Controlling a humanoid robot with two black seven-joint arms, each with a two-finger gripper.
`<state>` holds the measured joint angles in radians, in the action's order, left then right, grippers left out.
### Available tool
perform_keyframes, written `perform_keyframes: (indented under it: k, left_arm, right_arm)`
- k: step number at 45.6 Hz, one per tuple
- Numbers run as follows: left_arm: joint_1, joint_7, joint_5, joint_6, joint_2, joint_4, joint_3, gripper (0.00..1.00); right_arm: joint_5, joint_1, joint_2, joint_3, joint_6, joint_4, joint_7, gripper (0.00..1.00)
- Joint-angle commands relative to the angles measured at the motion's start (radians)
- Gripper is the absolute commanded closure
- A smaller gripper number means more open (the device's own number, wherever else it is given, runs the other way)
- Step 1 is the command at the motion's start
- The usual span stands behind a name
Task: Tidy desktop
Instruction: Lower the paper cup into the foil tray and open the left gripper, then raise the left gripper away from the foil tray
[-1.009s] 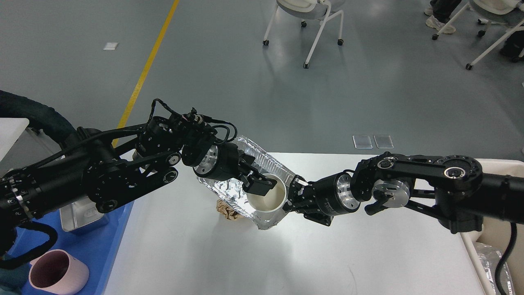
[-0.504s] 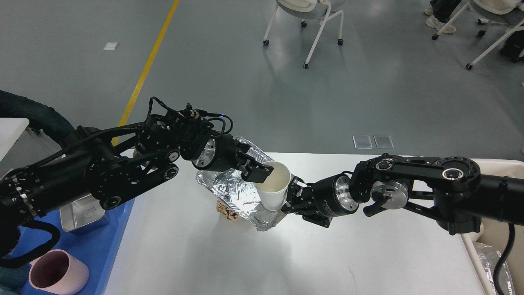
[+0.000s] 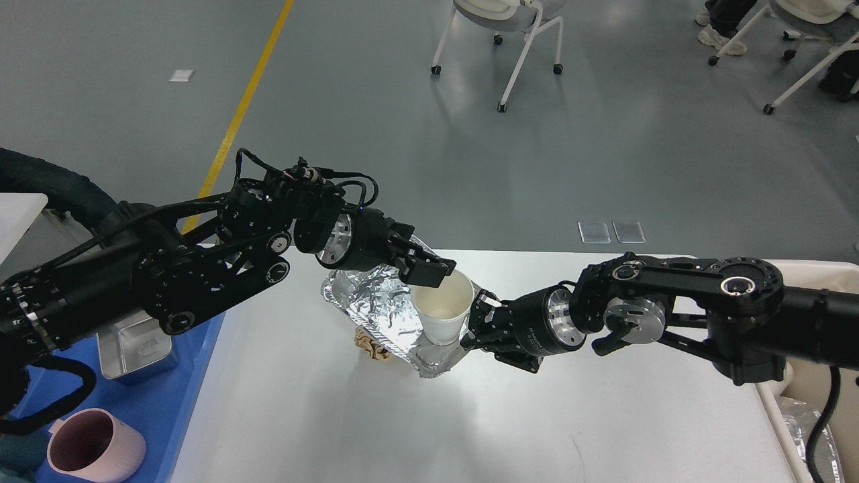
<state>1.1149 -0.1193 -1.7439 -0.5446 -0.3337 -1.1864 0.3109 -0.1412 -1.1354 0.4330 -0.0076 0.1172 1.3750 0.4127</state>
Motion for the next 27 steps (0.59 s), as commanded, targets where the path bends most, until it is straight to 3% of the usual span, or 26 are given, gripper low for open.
perform_keyframes:
  k: [1,27]
  left_arm:
    - [-0.003,0.000,0.001,0.002,0.001,-0.001,0.010,0.03]
    - [0.002,0.001,0.076,-0.001,-0.065,-0.001,0.119,0.03]
  right_arm:
    - [0.002,0.005,0.000,-0.002,0.001,-0.004,0.003,1.00]
    - [0.003,0.034,-0.002,0.000,-0.002,-0.004,0.005,1.00]
